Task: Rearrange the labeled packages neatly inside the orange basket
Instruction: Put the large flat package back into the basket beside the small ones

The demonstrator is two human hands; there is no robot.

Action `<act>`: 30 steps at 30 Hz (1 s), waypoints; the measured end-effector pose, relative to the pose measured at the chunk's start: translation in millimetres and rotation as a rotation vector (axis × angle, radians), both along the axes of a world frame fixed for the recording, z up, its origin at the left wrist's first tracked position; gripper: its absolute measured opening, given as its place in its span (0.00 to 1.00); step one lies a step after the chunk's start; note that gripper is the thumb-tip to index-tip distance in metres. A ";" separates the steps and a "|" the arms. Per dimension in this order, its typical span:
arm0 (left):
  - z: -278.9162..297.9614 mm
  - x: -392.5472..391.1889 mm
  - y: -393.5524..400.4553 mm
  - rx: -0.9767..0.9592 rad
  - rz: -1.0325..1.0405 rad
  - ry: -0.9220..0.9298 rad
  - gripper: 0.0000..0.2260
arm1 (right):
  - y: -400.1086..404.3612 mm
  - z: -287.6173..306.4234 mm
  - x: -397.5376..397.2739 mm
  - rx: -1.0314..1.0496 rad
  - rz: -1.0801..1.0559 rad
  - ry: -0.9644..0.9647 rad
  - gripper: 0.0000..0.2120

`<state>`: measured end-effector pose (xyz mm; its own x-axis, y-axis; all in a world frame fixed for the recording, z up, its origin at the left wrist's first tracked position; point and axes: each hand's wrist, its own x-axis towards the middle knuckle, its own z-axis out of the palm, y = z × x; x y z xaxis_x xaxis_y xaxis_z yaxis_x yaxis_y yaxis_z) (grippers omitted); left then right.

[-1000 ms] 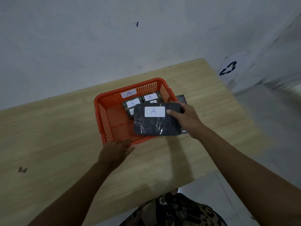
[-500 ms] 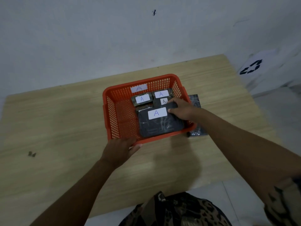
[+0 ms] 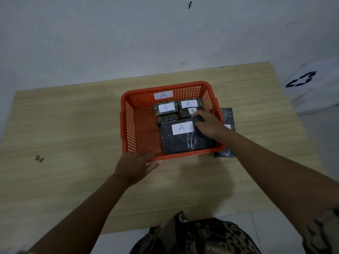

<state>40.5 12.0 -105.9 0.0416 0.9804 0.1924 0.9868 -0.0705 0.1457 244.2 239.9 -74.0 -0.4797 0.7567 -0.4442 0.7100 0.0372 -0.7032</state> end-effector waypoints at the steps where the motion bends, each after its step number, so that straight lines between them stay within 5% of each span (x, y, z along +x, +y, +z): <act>1: -0.4 -0.1 0.0 0.001 0.000 0.005 0.20 | -1.4 -1.8 -1.1 0.065 0.038 -0.050 0.14; 6: -2.2 -0.2 0.2 -0.015 0.007 0.013 0.19 | -9.0 -2.8 -10.1 0.251 0.108 -0.276 0.19; 10: -5.3 -1.5 -0.5 -0.021 0.008 0.006 0.20 | -11.5 14.1 -25.8 0.544 0.149 -0.488 0.12; 13: -8.1 -2.0 -1.2 -0.013 0.015 0.007 0.22 | -7.9 14.9 -49.1 0.726 0.206 -0.350 0.11; 16: -9.3 -2.1 -1.0 -0.011 0.021 -0.001 0.22 | -2.9 6.1 -74.1 0.616 0.432 -0.192 0.11; 19: -8.7 -2.1 -0.8 0.012 0.015 0.017 0.21 | 0.3 -6.8 -85.5 0.483 0.580 -0.228 0.16; 30: -11.9 -2.2 -2.4 -0.069 0.032 -0.013 0.24 | 20.4 -25.0 -89.9 0.473 0.481 -0.151 0.13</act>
